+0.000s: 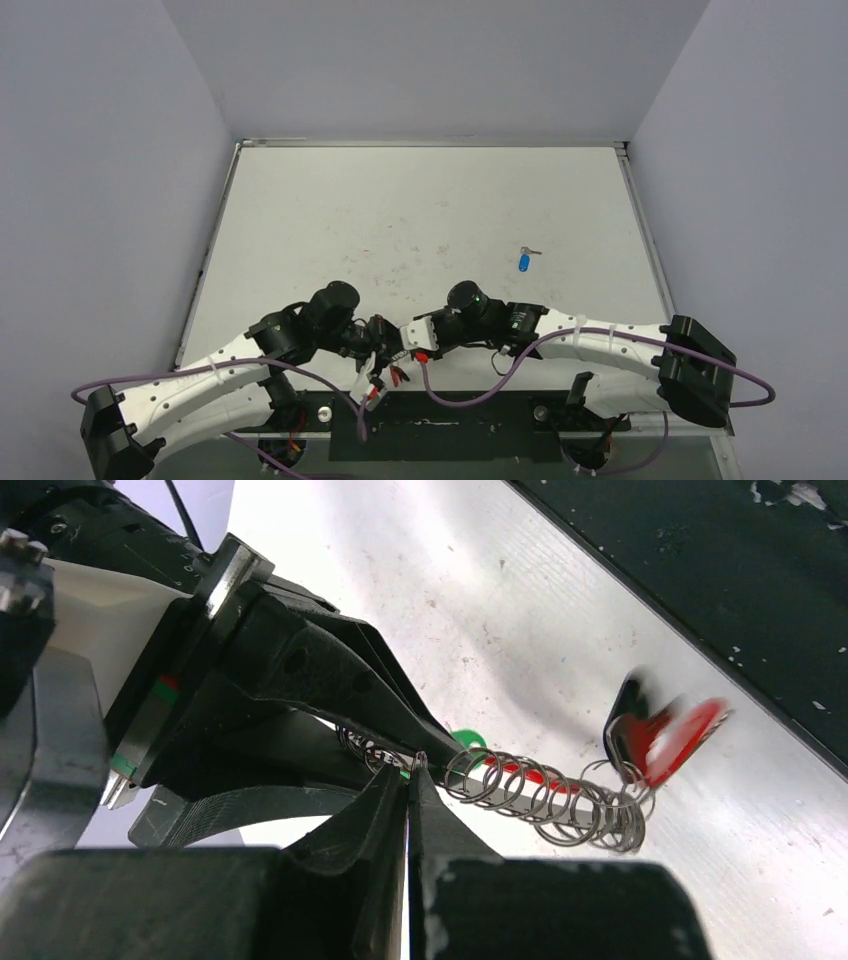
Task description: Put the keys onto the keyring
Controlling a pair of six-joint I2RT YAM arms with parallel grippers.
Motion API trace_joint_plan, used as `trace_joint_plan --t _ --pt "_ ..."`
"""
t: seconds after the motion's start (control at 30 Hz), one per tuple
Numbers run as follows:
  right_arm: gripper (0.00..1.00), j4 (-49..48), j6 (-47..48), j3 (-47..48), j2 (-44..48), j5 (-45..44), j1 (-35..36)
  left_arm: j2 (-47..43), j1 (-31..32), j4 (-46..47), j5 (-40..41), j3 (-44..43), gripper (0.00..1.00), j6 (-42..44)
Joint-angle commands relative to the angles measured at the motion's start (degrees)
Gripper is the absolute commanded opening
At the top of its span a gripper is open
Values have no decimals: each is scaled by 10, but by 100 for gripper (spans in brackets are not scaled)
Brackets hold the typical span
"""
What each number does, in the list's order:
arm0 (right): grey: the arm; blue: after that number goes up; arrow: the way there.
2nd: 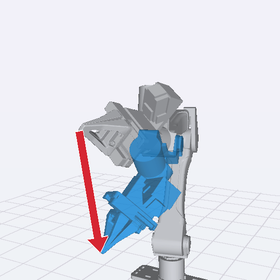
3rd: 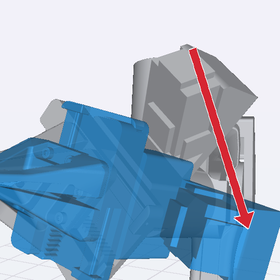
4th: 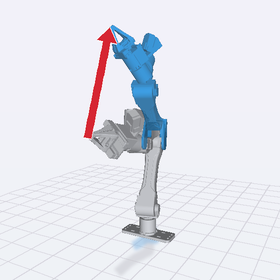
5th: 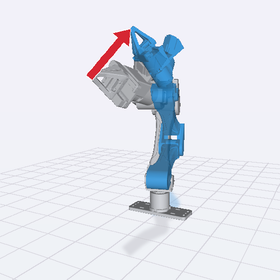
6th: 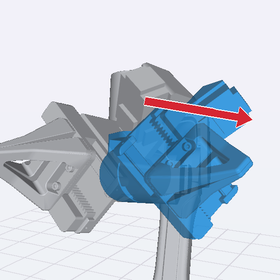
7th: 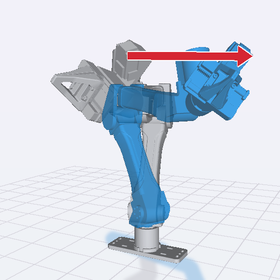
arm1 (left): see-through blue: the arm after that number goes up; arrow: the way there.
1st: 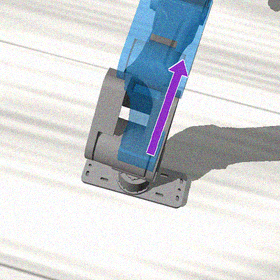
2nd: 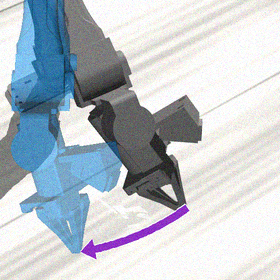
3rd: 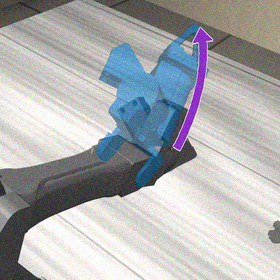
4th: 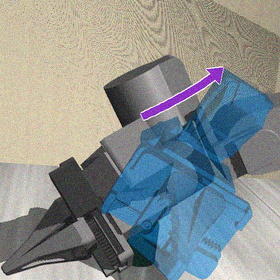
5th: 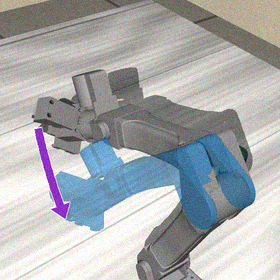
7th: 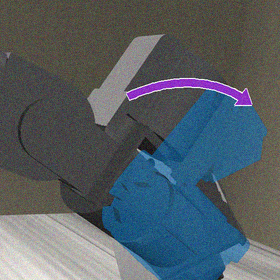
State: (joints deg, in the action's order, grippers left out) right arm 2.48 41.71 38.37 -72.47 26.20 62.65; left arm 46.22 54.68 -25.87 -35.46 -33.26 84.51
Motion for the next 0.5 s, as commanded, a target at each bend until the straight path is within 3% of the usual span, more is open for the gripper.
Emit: trace_joint_plan --t 0.0,0.07,0.2,0.3,0.47 --pt "0 -37 -46 -4 34 -56 9 -21 1 52 -14 1 0 -15" --pt "0 -41 -61 -11 44 -82 10 -32 1 72 -4 11 0 -37" --pt "0 -56 -103 -25 69 -134 12 -66 1 123 22 37 31 -103" --pt "0 -58 -133 -29 81 -171 12 -98 1 169 38 55 46 -173" --pt "0 -75 -174 -41 99 -230 13 -138 1 324 74 103 53 -381"
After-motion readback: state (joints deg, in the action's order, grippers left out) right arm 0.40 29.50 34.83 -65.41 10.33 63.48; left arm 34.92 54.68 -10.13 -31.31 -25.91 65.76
